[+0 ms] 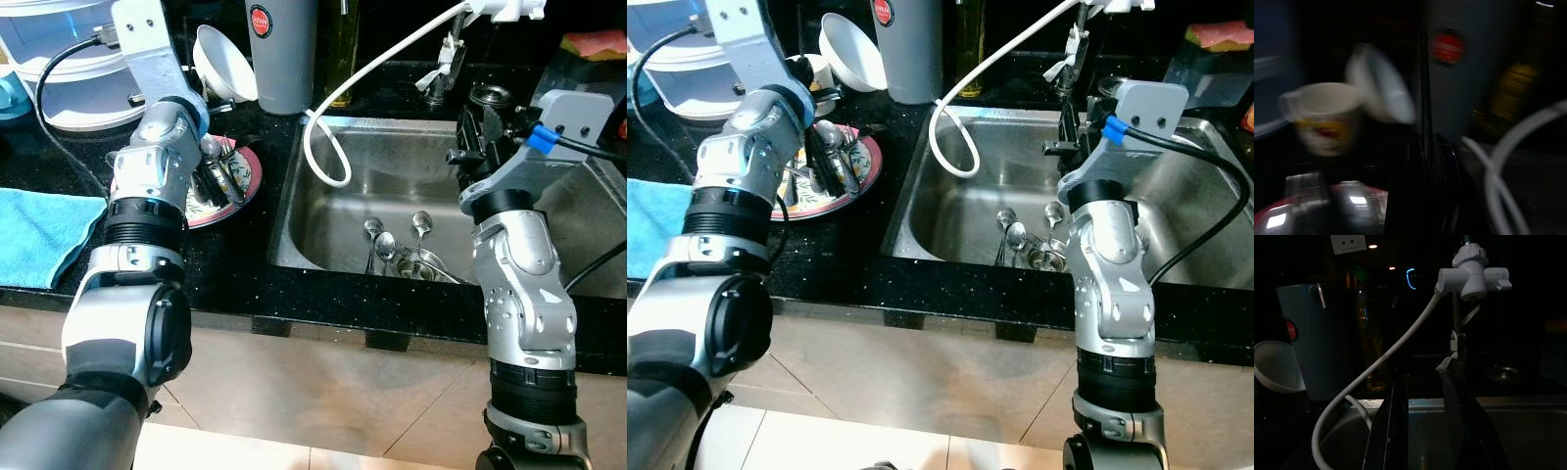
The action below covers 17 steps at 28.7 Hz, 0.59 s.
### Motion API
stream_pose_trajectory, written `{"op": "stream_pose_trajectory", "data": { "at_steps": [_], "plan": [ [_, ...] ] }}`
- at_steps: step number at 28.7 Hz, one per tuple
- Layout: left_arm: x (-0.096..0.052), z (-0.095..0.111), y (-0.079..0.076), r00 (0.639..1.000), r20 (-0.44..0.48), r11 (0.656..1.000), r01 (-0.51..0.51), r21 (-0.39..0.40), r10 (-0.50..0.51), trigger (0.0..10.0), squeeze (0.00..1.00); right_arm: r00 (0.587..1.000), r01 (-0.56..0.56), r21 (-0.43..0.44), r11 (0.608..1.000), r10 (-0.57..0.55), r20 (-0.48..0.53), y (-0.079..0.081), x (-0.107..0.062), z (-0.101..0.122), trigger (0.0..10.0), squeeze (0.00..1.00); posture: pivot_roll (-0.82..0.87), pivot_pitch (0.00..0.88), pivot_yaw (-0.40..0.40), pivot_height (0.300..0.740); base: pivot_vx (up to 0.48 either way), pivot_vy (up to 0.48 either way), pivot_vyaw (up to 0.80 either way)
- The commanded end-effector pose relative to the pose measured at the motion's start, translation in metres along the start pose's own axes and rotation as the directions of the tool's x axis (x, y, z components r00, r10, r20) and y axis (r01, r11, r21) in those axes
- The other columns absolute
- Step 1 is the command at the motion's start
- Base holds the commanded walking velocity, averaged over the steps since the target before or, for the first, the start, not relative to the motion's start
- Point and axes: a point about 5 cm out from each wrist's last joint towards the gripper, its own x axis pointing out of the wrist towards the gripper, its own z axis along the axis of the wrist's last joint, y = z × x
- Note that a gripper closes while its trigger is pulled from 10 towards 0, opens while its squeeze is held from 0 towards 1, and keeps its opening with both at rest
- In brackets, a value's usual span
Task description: Kitchen organization
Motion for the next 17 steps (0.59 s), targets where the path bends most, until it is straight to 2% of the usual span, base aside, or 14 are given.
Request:
{"op": "stream_pose_trajectory", "data": {
  "at_steps": [1, 2, 3, 4, 5, 7, 8, 9, 10, 11, 12, 16, 17],
  "plan": [
    [-0.002, -0.004, -0.014, 0.996, 0.001, 0.996, 0.086, 0.018, -0.086, 10.0, 0.0, 1.0, 0.015, 0.014, 1.0, -0.015, 0.006, -0.002, 0.0, 0.001, 10.0, 0.0, 0.03, 0.104, 0.069, 0.74, 0.0, 0.0, 0.0],
    [-0.002, -0.004, -0.014, 0.996, 0.001, 0.996, 0.086, 0.018, -0.086, 10.0, 0.0, 1.0, 0.015, 0.014, 1.0, -0.015, 0.006, -0.002, 0.0, 0.001, 10.0, 0.0, 0.03, 0.104, 0.069, 0.74, 0.0, 0.0, 0.0],
    [-0.003, -0.009, -0.024, 0.986, -0.027, 0.986, 0.165, -0.007, -0.165, 10.0, 0.0, 1.0, 0.016, 0.014, 1.0, -0.016, 0.006, -0.003, 0.0, 0.001, 10.0, 0.0, 0.03, 0.104, 0.068, 0.74, 0.0, 0.0, 0.0],
    [-0.003, -0.009, -0.024, 0.986, -0.027, 0.986, 0.165, -0.007, -0.165, 10.0, 0.0, 1.0, 0.016, 0.014, 1.0, -0.016, 0.006, -0.003, 0.0, 0.001, 10.0, 0.0, 0.03, 0.104, 0.068, 0.74, 0.0, 0.0, 0.0],
    [-0.005, -0.014, -0.034, 0.971, -0.051, 0.972, 0.233, -0.04, -0.235, 10.0, 0.0, 1.0, 0.018, 0.013, 1.0, -0.018, 0.007, -0.003, 0.0, 0.001, 10.0, 0.0, 0.03, 0.105, 0.067, 0.74, 0.0, 0.0, 0.0],
    [-0.005, -0.014, -0.034, 0.971, -0.051, 0.972, 0.233, -0.04, -0.235, 10.0, 0.0, 1.0, 0.018, 0.013, 1.0, -0.018, 0.007, -0.003, 0.0, 0.001, 10.0, 0.0, 0.03, 0.105, 0.067, 0.74, 0.0, 0.0, 0.0],
    [-0.009, -0.022, -0.048, 0.943, -0.082, 0.945, 0.315, -0.09, -0.322, 10.0, 0.0, 1.0, 0.019, 0.013, 1.0, -0.019, 0.007, -0.003, 0.0, 0.002, 10.0, 0.0, 0.03, 0.105, 0.066, 0.74, 0.0, 0.0, 0.0],
    [-0.009, -0.022, -0.048, 0.943, -0.082, 0.945, 0.315, -0.09, -0.322, 10.0, 0.0, 1.0, 0.019, 0.013, 1.0, -0.019, 0.007, -0.003, 0.0, 0.002, 10.0, 0.0, 0.03, 0.105, 0.066, 0.74, 0.0, 0.0, 0.0],
    [-0.014, -0.031, -0.061, 0.913, -0.105, 0.918, 0.383, -0.107, -0.393, 10.0, 0.0, 1.0, 0.019, 0.013, 1.0, -0.02, 0.008, -0.003, 0.001, 0.002, 10.0, 0.0, 0.02, 0.105, 0.066, 0.74, 0.0, 0.0, 0.0],
    [-0.014, -0.031, -0.061, 0.913, -0.105, 0.918, 0.383, -0.107, -0.393, 10.0, 0.0, 1.0, 0.019, 0.013, 1.0, -0.02, 0.008, -0.003, 0.001, 0.002, 10.0, 0.0, 0.02, 0.105, 0.066, 0.74, 0.0, 0.0, 0.0],
    [-0.016, -0.04, -0.07, 0.896, -0.118, 0.902, 0.419, -0.1, -0.429, 10.0, 0.0, 1.0, 0.019, 0.014, 1.0, -0.019, 0.01, -0.003, 0.001, 0.002, 10.0, 0.0, 0.02, 0.105, 0.064, 0.74, 0.0, 0.0, 0.0],
    [-0.016, -0.051, -0.082, 0.874, -0.141, 0.885, 0.458, -0.084, -0.466, 10.0, 0.0, 1.0, 0.014, 0.01, 1.0, -0.014, 0.012, -0.002, 0.002, 0.003, 10.0, 0.0, 0.02, 0.105, 0.065, 0.74, 0.0, 0.0, 0.0],
    [-0.015, -0.054, -0.087, 0.856, -0.154, 0.87, 0.487, -0.082, -0.494, 10.0, 0.0, 1.0, 0.008, 0.004, 1.0, -0.008, 0.01, -0.002, 0.002, 0.003, 10.0, 0.0, 0.02, 0.103, 0.065, 0.74, 0.0, 0.0, 0.0]
  ]
}}
